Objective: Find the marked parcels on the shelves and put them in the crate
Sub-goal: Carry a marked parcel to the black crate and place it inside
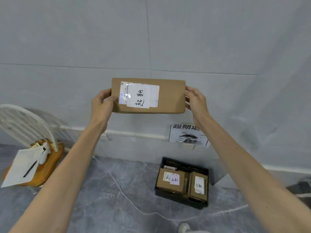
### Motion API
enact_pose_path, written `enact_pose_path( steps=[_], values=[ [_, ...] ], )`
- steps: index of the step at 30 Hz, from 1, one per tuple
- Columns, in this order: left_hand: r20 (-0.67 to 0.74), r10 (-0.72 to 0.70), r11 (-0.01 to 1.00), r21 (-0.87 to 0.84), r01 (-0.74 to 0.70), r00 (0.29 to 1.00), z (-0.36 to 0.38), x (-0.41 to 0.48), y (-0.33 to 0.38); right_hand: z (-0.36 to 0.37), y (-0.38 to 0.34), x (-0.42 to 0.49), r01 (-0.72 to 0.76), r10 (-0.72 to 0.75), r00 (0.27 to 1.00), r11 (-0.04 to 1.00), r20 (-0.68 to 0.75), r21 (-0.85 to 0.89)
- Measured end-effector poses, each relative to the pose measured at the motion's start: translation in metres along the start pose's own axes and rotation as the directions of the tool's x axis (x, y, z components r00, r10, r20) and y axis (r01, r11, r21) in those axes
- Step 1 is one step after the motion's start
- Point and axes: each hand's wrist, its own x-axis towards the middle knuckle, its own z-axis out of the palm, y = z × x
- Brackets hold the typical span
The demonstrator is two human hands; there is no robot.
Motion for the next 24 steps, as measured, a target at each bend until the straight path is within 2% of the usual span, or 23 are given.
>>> enact_pose_path(
  steps=[6, 15, 19, 24],
  values=[
    [0.114, -0.033, 0.999, 0.036, 0.029, 0.993, 0.081, 0.013, -0.011, -0.063, 0.028, 0.023, -0.083, 0.085, 0.988, 0.996, -0.128, 0.02],
    [0.292, -0.195, 0.981, 0.081, 0.179, 0.936, 0.174, 0.009, -0.092, -0.143, 0.102, 0.035, -0.236, 0.213, 0.918, 0.971, -0.335, -0.029],
    [0.388, -0.254, 0.967, 0.11, 0.229, 0.886, 0.2, 0.014, -0.137, -0.16, 0.142, 0.028, -0.304, 0.249, 0.862, 0.951, -0.44, -0.056],
    [0.52, -0.306, 0.95, 0.227, 0.216, 0.797, 0.228, 0.023, -0.188, -0.169, 0.189, 0.006, -0.394, 0.347, 0.713, 0.917, -0.61, 0.061]
  ],
)
